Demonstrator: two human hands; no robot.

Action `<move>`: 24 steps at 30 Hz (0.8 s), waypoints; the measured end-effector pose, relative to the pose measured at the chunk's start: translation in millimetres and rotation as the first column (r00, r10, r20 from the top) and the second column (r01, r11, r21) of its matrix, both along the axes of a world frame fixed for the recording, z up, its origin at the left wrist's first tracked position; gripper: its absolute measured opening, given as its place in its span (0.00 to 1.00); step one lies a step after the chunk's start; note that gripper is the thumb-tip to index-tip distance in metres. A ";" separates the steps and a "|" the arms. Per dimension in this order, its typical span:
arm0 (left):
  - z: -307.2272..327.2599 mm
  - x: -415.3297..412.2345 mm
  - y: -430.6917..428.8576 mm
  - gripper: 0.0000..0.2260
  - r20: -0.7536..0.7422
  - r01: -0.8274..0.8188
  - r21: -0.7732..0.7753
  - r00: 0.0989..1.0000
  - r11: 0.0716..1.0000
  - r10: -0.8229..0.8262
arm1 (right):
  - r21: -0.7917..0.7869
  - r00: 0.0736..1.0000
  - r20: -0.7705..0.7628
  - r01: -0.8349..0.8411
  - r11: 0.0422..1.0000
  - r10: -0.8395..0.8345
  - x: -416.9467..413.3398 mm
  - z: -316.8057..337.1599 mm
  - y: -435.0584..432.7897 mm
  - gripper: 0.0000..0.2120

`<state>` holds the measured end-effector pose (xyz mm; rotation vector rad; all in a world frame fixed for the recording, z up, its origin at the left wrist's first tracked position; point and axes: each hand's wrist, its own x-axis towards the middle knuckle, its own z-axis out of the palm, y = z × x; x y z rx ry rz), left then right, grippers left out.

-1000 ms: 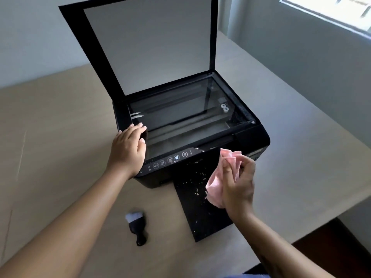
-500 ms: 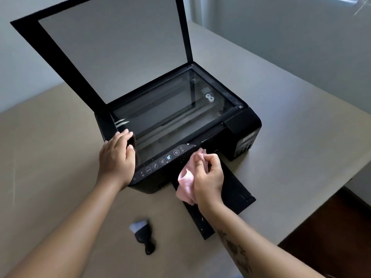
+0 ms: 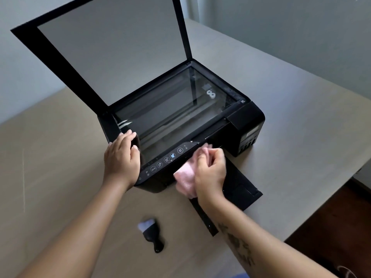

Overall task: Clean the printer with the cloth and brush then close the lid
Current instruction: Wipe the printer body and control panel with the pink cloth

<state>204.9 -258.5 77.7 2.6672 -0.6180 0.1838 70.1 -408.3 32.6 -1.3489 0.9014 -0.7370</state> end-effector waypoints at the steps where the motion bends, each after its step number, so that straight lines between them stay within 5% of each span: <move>1: 0.1 -0.1 0.1 0.23 0.002 -0.002 0.000 1.000 1.000 0.002 | -0.051 0.998 -0.053 0.037 0.998 -0.040 2.4 -2.1 -5.4 0.07; 4: 0.2 -0.3 -0.2 0.23 -0.003 -0.004 -0.006 1.000 1.000 0.004 | -0.216 0.984 -0.171 0.013 0.976 -0.050 5.2 -2.1 8.6 0.07; 8: 0.2 -2.0 -0.8 0.23 -0.007 -0.009 -0.010 1.000 1.000 0.009 | -0.375 0.989 -0.039 -0.146 0.915 0.142 -2.1 -18.5 59.0 0.04; 12: 0.6 -0.1 0.0 0.23 0.003 -0.003 -0.016 1.000 1.000 0.003 | -0.686 0.876 -0.182 -0.439 0.581 0.447 -16.8 -36.3 67.5 0.06; 15: 1.1 -0.4 -0.2 0.23 -0.002 0.000 -0.020 1.000 1.000 0.000 | -0.726 0.868 -0.228 -0.453 0.517 0.441 -16.3 -27.7 48.0 0.05; 20: 1.6 -1.9 -0.2 0.23 -0.004 -0.005 -0.023 1.000 1.000 0.005 | -0.666 0.943 -0.008 -0.253 0.702 0.332 -15.9 -7.0 -16.7 0.10; 24: 0.8 -1.5 0.0 0.22 0.007 -0.008 -0.035 1.000 0.999 0.008 | -0.296 0.999 0.037 -0.011 0.955 0.022 -7.7 -2.6 -49.5 0.07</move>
